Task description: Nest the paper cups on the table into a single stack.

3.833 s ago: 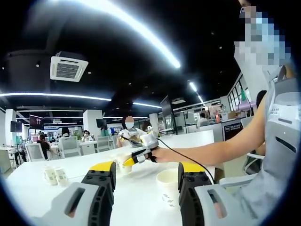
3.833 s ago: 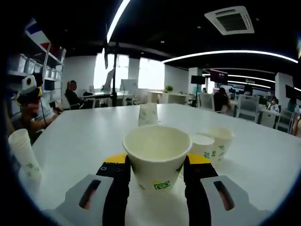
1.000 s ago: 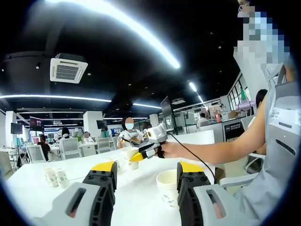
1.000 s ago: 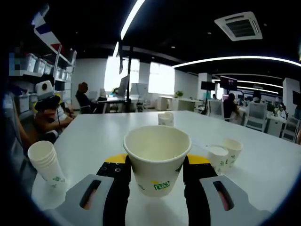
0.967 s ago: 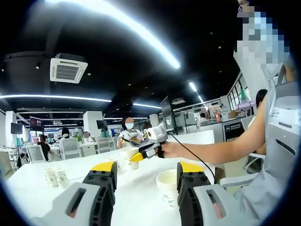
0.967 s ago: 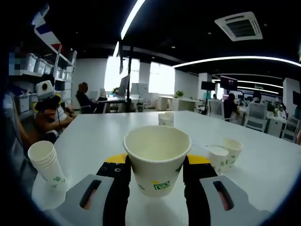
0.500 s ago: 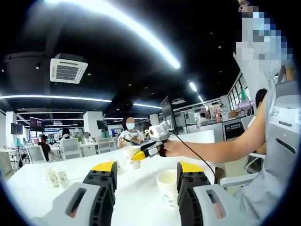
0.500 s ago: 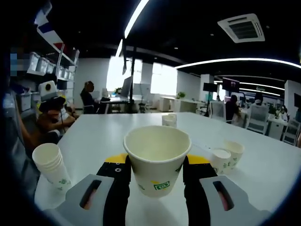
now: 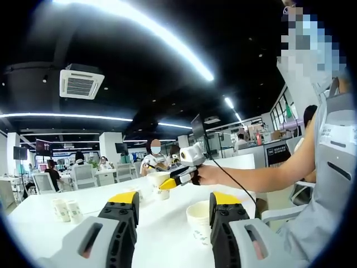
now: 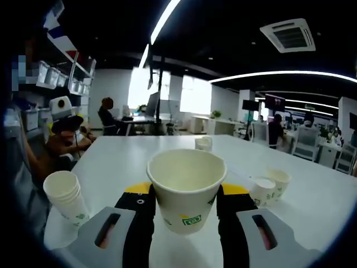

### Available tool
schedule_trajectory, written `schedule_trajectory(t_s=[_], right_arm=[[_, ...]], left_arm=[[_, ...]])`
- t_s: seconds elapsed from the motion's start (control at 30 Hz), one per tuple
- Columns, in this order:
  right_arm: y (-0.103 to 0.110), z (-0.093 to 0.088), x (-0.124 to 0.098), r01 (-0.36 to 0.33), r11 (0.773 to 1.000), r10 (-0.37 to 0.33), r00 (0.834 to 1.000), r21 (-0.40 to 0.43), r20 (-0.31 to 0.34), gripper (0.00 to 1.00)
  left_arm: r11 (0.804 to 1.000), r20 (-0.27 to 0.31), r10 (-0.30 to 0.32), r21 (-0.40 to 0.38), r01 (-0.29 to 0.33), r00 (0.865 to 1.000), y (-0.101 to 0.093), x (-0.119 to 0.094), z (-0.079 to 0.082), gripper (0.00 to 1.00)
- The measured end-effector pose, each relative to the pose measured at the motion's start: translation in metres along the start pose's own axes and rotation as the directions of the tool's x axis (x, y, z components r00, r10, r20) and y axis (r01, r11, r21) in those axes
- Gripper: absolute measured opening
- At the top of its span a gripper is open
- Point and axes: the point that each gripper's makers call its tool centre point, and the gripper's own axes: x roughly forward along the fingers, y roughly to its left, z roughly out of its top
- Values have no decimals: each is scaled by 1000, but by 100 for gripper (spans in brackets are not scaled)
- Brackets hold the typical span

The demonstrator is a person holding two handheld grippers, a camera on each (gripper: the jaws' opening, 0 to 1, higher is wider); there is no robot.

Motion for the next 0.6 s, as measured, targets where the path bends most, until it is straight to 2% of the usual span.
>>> schedule_trajectory(t_s=[0.23, 0.6], right_arm=[[3, -3, -3, 1, 1000, -1, 1000, 6, -6, 46], [6, 1, -7, -9, 1000, 9, 1000, 8, 0, 45]], left_arm=[[1000, -4, -1, 1, 1, 1000, 0, 1, -1, 54], [1000, -7, 4, -1, -4, 1000, 1, 0, -1, 54]])
